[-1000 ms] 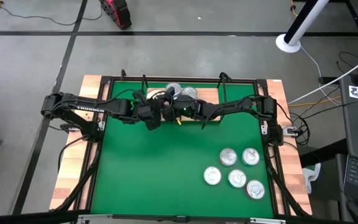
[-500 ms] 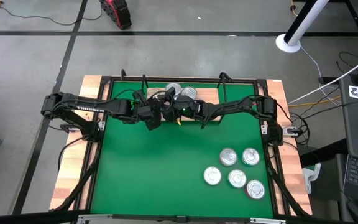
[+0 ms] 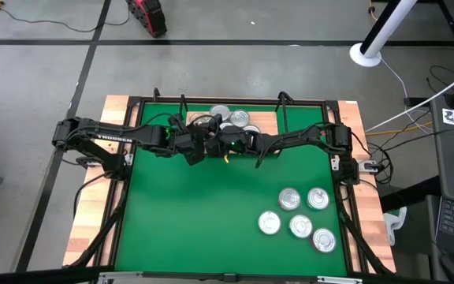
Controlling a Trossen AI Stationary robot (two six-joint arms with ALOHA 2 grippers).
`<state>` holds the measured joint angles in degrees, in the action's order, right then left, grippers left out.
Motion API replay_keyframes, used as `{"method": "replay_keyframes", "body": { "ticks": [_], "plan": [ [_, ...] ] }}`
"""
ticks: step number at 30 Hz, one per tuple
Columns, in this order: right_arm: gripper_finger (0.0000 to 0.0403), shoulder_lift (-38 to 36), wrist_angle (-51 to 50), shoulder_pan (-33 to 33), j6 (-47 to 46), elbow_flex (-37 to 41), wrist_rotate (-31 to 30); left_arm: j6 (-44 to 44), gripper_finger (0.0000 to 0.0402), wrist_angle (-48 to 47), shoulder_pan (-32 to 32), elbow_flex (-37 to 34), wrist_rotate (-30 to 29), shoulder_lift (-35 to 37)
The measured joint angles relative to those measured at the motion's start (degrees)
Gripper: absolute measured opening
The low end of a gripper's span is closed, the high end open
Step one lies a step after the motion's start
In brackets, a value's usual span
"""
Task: Stack canned seafood by type on shelf
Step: Stack the blue pink tuna can on top of the other blue pink tuna cans on the shelf, then stack the green tuna can on top of the other green tuna can on the shelf
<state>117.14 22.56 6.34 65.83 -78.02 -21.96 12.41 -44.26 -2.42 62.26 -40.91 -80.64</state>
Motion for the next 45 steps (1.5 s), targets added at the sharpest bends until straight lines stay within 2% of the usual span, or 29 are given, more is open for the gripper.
{"method": "replay_keyframes", "body": {
  "ticks": [10,17,24,38,45],
  "plan": [
    [0.0250,0.0,-0.1,0.0,-1.3,0.0,0.0,0.9,0.0001,4.2,1.9,0.0,3.4,0.0],
    [0.0250,0.0,0.0,-0.3,-1.3,0.0,0.0,-0.9,0.0001,5.6,-0.4,0.0,3.4,0.0],
    [0.0250,0.0,-0.1,-1.5,-0.6,0.0,-2.9,-1.4,0.0001,4.5,-2.9,0.0,3.8,0.0],
    [0.0250,-0.7,-0.1,-3.5,0.5,0.1,-4.6,-1.8,0.0001,1.3,-2.1,0.0,3.1,0.0],
    [0.0250,-2.5,-4.3,-5.8,0.5,0.1,-11.0,-1.6,0.0001,2.1,1.6,0.0,3.1,1.3]
  ]
}}
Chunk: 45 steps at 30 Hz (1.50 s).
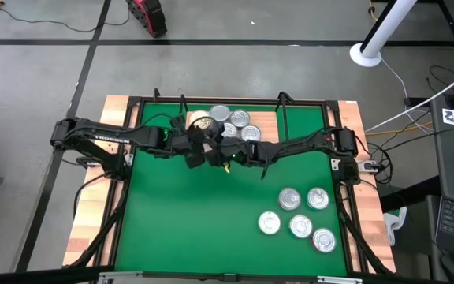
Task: Stack canned seafood by type on shelf
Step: Stack the green tuna can on top of the other green tuna can on the shelf
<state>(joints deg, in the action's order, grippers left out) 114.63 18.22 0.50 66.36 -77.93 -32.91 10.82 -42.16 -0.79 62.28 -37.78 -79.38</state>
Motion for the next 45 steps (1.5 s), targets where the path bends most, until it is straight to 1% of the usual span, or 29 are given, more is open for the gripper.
{"method": "replay_keyframes", "body": {
  "ticks": [5,10,12,14,17,22,24,27,31,34,39,41,45],
  "plan": [
    [0.0250,-4.1,-8.6,-3.7,-1.9,0.0,-4.5,2.1,0.0001,2.6,4.1,0.0,0.2,2.7],
    [0.0250,-9.2,-20.8,-8.2,-8.4,-0.1,-8.2,2.8,0.0001,6.2,9.1,0.0,0.4,3.5],
    [0.0250,-10.9,-25.6,-10.5,-11.8,-0.1,-9.7,2.9,0.0001,8.0,10.9,0.0,1.7,3.5],
    [0.0250,-12.5,-31.0,-13.1,-15.8,-0.1,-11.1,3.0,0.0001,9.8,12.6,0.0,4.1,3.5],
    [0.0250,-14.2,-38.8,-17.5,-24.2,-0.1,-11.1,3.5,0.0001,13.5,14.9,0.0,7.3,3.5],
    [0.0250,-14.5,-50.7,-25.6,-40.0,-0.1,-10.8,5.3,0.0001,18.4,17.8,0.0,11.3,3.2],
    [0.0250,-14.6,-55.4,-28.9,-45.8,-0.1,-8.8,5.8,0.0001,19.0,18.8,0.0,12.7,2.9],
    [0.0250,-14.6,-60.2,-33.9,-56.1,-0.1,-2.9,5.7,0.0001,19.9,20.2,0.1,15.7,1.7],
    [0.0250,-14.6,-62.0,-39.7,-69.1,-0.1,6.6,4.5,0.0002,21.6,21.8,0.1,19.8,-0.6],
    [0.0250,-14.6,-62.1,-43.0,-75.6,-0.1,11.3,3.7,0.0002,22.7,22.5,0.1,21.1,-2.6],
    [0.0250,-14.2,-62.4,-46.5,-81.8,-0.1,12.0,3.8,0.0002,25.1,22.5,0.1,21.1,-5.6],
    [0.0250,-13.5,-63.0,-47.2,-83.7,-0.1,12.2,3.8,0.0002,25.7,22.5,0.1,21.1,-6.5],
    [0.0250,-11.1,-64.7,-47.0,-87.2,-0.1,14.4,3.8,0.0002,25.9,22.4,0.1,21.1,-7.8]
  ]
}}
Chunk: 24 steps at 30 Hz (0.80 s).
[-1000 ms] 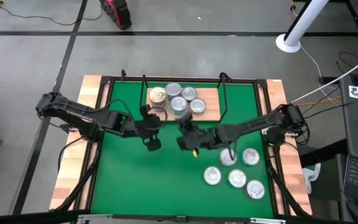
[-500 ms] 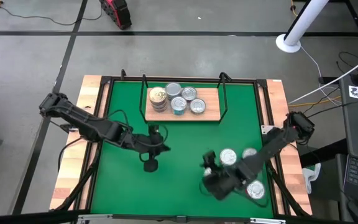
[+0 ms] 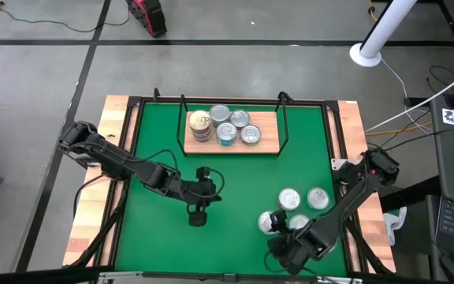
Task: Stack canned seafood by type on shelf
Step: Stack the green tuna can on top of the other green tuna can on the shelf
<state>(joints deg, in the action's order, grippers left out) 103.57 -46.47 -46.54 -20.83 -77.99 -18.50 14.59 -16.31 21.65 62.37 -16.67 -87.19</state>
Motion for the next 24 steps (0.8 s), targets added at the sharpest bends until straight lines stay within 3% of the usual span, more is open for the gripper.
{"method": "replay_keyframes", "body": {
  "ticks": [14,24],
  "plan": [
    [0.0245,7.3,-5.6,0.5,-3.4,0.1,1.7,0.0,0.0002,0.7,0.1,0.0,0.0,-0.5],
    [0.0171,9.7,-6.5,0.9,-4.5,-0.1,0.9,0.0,0.0002,0.7,0.1,0.0,0.0,-0.5]
  ]
}}
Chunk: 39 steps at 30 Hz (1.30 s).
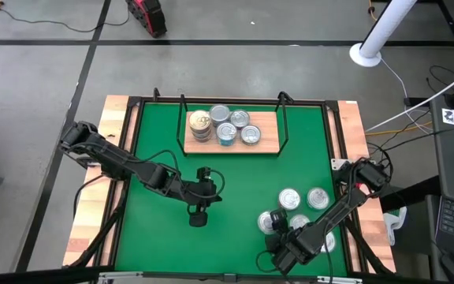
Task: Stack canned seafood by type on shelf
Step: Stack the green tuna can on top of the other green tuna can on the shelf
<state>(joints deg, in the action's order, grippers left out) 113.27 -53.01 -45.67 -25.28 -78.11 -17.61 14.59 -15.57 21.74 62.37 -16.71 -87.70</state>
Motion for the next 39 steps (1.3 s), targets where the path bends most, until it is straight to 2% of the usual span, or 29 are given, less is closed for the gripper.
{"method": "replay_keyframes", "body": {
  "ticks": [5,16,30,39],
  "plan": [
    [0.0117,0.2,0.0,0.9,0.0,0.1,-4.5,0.0,0.0002,0.0,0.0,0.0,0.0,0.0],
    [0.0009,0.2,0.0,9.9,2.1,0.1,-4.9,0.0,0.0002,0.0,0.0,0.0,0.0,0.0],
    [0.0001,0.2,0.7,21.4,13.2,0.2,-6.8,0.0,0.0001,0.0,0.0,0.0,0.0,0.0],
    [0.0001,0.3,1.6,24.4,19.6,0.3,-9.5,-1.4,0.0001,0.0,0.0,0.0,-0.1,0.1]
  ]
}}
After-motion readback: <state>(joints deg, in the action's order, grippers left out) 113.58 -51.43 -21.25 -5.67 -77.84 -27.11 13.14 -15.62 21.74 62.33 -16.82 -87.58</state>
